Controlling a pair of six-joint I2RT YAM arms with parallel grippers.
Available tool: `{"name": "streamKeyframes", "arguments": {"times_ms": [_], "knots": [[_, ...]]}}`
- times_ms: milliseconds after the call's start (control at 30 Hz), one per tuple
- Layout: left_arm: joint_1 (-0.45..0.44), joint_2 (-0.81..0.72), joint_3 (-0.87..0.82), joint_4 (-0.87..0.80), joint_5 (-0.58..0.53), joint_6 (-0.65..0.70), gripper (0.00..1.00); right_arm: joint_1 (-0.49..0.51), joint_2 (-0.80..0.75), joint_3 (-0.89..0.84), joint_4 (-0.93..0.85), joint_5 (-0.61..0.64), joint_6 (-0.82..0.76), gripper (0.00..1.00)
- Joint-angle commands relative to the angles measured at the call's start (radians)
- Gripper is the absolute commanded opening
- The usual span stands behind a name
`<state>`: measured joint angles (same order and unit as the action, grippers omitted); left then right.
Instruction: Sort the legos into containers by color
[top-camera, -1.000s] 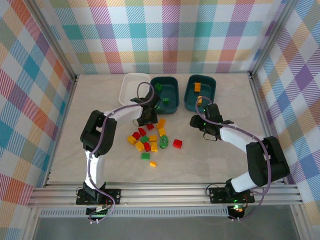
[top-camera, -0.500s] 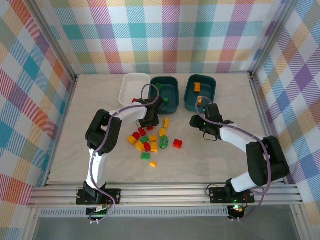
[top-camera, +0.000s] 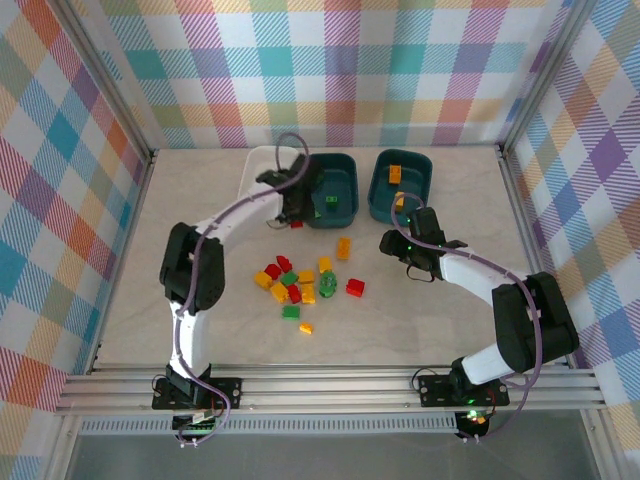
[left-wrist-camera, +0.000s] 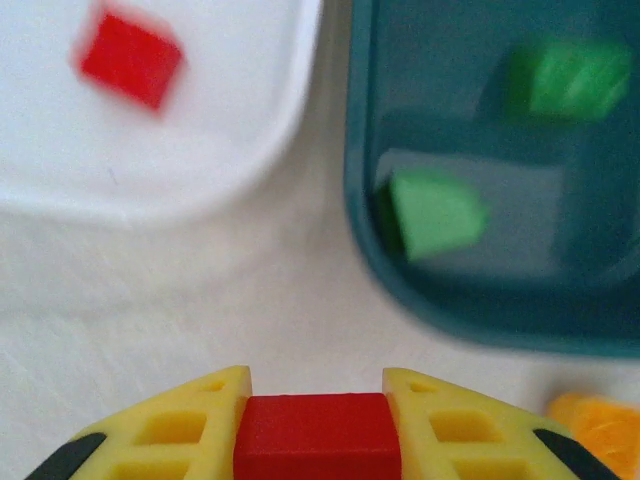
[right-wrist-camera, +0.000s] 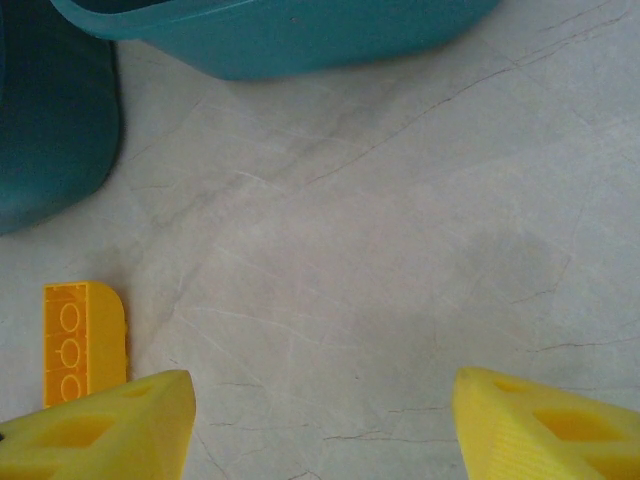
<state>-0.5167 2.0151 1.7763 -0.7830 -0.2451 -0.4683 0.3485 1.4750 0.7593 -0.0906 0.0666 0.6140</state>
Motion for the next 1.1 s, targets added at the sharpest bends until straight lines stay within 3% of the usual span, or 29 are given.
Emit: {"name": "streamKeyframes", "arguments": {"times_ms": [0,200,533,700,833,1067], "knots": [[0.119,-0.006,0.106,-0.053,0.008,0.023,0.29,0.007,0.000,0.025,0.004,-0.006,-0.002,0.68],[0.240,0.184,0.363,-0.130,0.103,0.022,0.31,0.008,-0.022,0.016,0.008,-0.014,0.003,0.68],[0.271,0.333,0.544,-0.158,0.137,0.017,0.39,0.007,-0.039,0.007,0.014,0.000,0.002,0.68],[0.271,0.329,0.557,-0.183,0.161,0.012,0.73,0.008,-0.039,0.006,0.014,0.002,0.001,0.68],[0.263,0.224,0.449,-0.138,0.187,0.006,0.78,0.009,-0.031,0.006,0.020,-0.011,0.006,0.68],[0.172,-0.238,-0.239,0.186,0.190,-0.068,0.80,0.016,-0.014,0.012,0.023,-0.019,0.007,0.68]]}}
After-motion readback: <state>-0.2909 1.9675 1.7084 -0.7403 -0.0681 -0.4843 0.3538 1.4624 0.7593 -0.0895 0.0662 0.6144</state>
